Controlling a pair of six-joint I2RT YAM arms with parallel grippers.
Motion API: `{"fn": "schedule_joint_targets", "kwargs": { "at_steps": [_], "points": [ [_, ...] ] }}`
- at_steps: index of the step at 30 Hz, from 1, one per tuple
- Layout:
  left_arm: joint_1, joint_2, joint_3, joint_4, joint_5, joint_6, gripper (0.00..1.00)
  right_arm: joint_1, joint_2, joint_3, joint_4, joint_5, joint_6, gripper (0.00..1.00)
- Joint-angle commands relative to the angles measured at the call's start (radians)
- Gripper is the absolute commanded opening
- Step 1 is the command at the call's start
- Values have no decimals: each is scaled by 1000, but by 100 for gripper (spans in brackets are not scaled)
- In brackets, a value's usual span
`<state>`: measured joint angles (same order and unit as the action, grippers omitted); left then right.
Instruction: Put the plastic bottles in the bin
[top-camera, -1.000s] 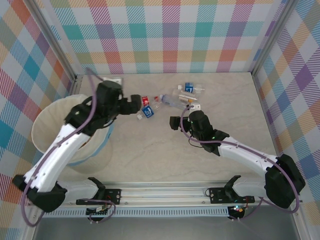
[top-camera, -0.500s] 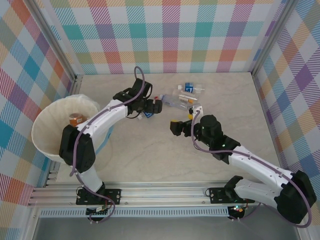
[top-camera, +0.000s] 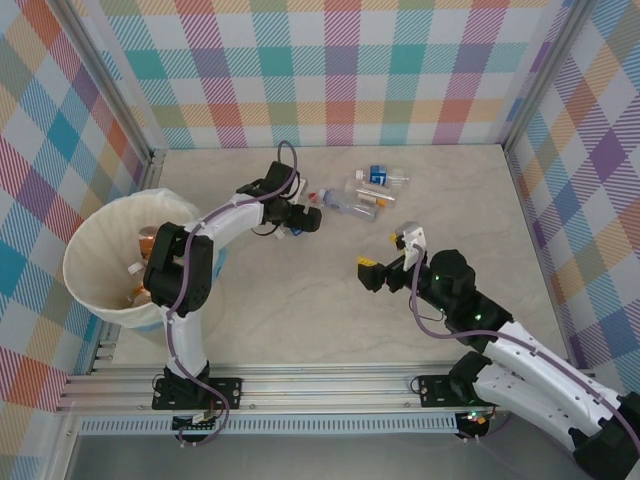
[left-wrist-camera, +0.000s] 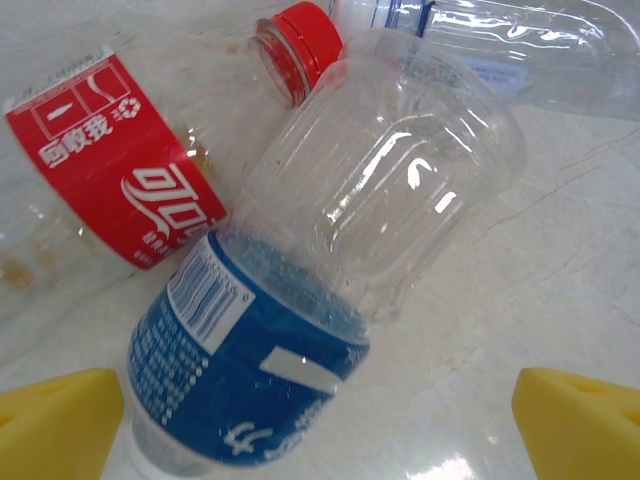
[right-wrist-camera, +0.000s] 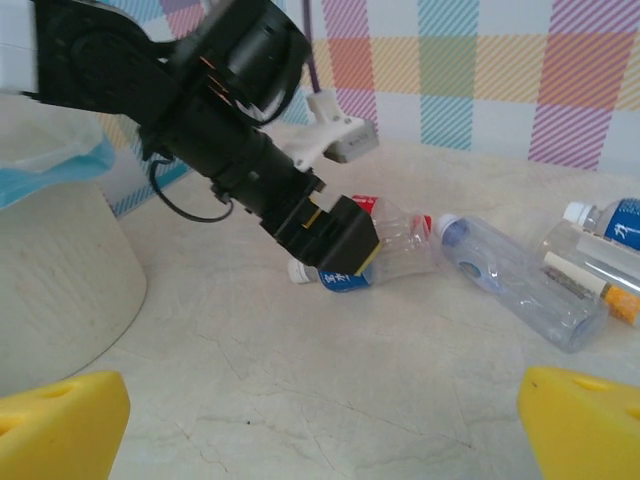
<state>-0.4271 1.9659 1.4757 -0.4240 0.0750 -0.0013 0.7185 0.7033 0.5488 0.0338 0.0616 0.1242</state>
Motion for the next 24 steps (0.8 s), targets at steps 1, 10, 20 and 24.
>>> {"fn": "schedule_joint_targets", "kwargs": {
  "at_steps": [1,10,20,24],
  "points": [
    [13,44,7,52,36,61,99,-3,-44,0,-70,-77,-80,100],
    [1,95,-31,98,69,59,92,-2,-85,51,-271,-199,-162,100],
    [-42,98,-75,111,5,66,75,-2,-41,21,-201,-203,-153,100],
    [-44,78,-88,117,13,54,66,-2,-34,7,-155,-140,-141,100]
  ]
}}
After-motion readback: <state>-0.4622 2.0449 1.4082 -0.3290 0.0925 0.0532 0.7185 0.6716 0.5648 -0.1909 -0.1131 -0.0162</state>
